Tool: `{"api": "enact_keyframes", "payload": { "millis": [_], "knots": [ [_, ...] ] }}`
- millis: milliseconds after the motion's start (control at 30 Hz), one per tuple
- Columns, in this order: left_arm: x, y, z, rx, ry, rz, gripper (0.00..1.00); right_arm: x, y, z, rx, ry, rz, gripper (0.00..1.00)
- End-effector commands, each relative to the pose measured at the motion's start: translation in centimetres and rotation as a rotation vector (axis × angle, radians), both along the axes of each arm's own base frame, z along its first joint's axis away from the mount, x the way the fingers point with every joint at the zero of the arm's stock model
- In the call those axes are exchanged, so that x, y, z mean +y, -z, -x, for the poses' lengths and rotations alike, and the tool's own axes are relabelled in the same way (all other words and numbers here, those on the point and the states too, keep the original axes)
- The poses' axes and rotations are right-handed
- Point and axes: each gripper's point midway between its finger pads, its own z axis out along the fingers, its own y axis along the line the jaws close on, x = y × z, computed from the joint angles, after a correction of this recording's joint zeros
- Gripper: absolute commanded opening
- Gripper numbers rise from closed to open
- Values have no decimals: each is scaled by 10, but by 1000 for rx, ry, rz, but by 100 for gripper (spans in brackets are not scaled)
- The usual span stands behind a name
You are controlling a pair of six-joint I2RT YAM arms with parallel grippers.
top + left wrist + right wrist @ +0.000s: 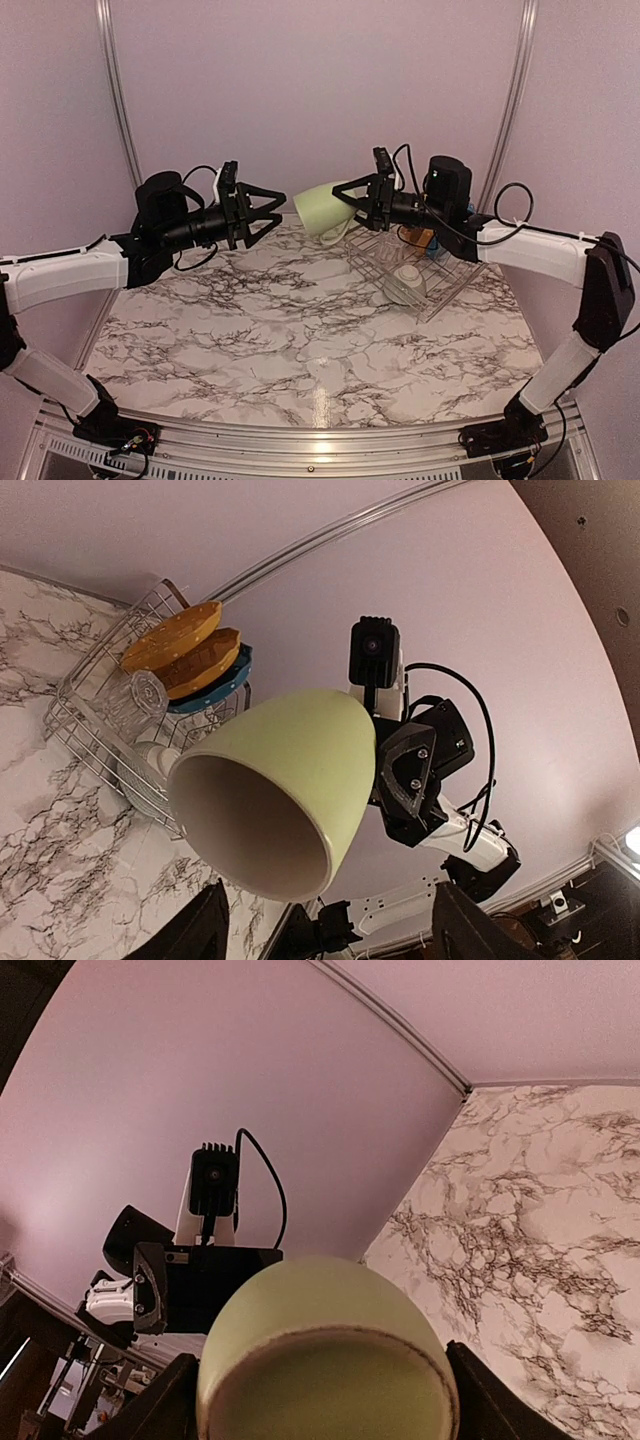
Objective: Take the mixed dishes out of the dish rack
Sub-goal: Pass from the right arm to the left
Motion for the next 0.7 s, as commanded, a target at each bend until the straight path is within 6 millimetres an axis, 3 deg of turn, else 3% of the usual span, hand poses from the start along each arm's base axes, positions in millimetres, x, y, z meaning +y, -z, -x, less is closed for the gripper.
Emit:
{"api": "enact_keyframes", "payload": {
  "millis": [0, 267, 667],
  "knots": [
    [-9, -17, 7, -31, 63, 95, 70, 15, -41, 17, -89, -87, -146, 37],
    [-14, -29, 11, -37, 94, 165, 56, 32, -33, 23, -58, -130, -197, 36],
    [-25, -21, 6, 40, 105, 208, 28, 48, -17, 19, -6, -91, -237, 37]
  ]
}}
